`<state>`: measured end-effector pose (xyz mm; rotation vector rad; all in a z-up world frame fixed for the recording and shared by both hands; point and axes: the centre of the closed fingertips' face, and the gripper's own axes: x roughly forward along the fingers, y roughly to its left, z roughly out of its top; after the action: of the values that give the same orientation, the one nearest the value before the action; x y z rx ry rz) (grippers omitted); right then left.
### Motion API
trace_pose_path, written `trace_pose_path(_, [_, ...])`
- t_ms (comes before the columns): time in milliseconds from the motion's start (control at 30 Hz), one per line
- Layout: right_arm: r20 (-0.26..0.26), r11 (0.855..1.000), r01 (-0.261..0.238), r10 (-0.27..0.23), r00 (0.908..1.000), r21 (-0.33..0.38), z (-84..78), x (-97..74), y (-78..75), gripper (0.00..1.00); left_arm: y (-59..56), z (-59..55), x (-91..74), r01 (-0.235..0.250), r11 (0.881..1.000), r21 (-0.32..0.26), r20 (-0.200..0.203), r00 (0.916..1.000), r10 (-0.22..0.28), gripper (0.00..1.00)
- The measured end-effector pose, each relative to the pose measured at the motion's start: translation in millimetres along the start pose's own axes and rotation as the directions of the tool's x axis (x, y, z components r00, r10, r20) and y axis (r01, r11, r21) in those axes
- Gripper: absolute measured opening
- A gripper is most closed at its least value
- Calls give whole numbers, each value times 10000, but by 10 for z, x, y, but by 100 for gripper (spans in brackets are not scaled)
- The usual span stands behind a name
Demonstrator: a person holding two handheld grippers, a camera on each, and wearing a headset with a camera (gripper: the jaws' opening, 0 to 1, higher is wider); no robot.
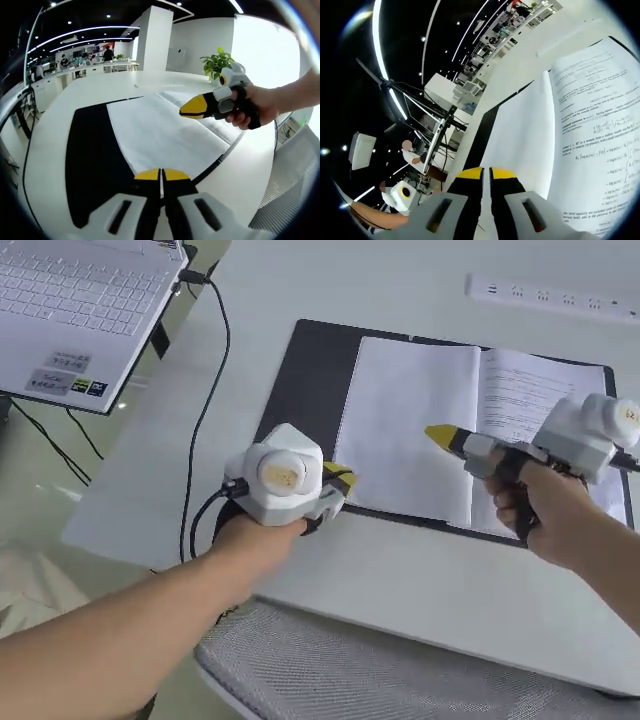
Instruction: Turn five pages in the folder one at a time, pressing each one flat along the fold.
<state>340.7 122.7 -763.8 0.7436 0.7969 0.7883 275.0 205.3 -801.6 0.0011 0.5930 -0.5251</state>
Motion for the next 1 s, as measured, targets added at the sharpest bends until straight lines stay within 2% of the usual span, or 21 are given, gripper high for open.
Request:
trace_pose_path(100, [-13,9995,-133,133,9999,286,55,35,-53,2,24,-85,20,-104,9999,-84,-180,9998,103,0])
trace_pose_path(167, [-128,9996,-43,47,9999,296,52,48,-96,2,37,-120,22,-159,9998,-130,-264,9995,156,0])
trace_pose_path(200, [-160,9993,-38,44,9999,375,100,79,-232,1,43,-147,25,-202,9997,-123,-324,9993,198,0])
trace_pose_path(267, [-171,9982,71,-61,9998,591,139,93,-353,0,55,-141,30,-233,9996,-145,-272,9994,229,0])
trace_pose_path(367, [-187,9947,87,-68,9998,1024,175,117,-436,0,60,-141,37,-247,9997,-75,-275,9993,244,0])
trace_pose_path(433, [-218,9934,283,-261,9994,1108,224,150,-549,0,59,-142,36,-261,9997,-36,-248,9994,260,0])
trace_pose_path(500, [-190,9887,229,-203,9996,1483,271,174,-581,0,63,-143,39,-276,9996,-59,-238,9993,275,0])
trace_pose_path(700, [-4,9801,171,-174,9998,1976,462,261,-624,0,65,-143,38,-318,9995,-32,-170,9994,318,0])
trace_pose_path(767, [-3,9704,65,-66,10000,2414,513,297,-626,0,69,-144,42,-336,9994,-59,-165,9993,335,0])
trace_pose_path(933, [383,9592,-95,-14,9993,2827,676,348,-669,0,70,-144,42,-336,9994,-38,-167,9993,335,0])
trace_pose_path(1000, [521,9474,-126,-43,9986,3197,729,363,-708,0,71,-144,42,-337,9994,-31,-154,9993,336,0])
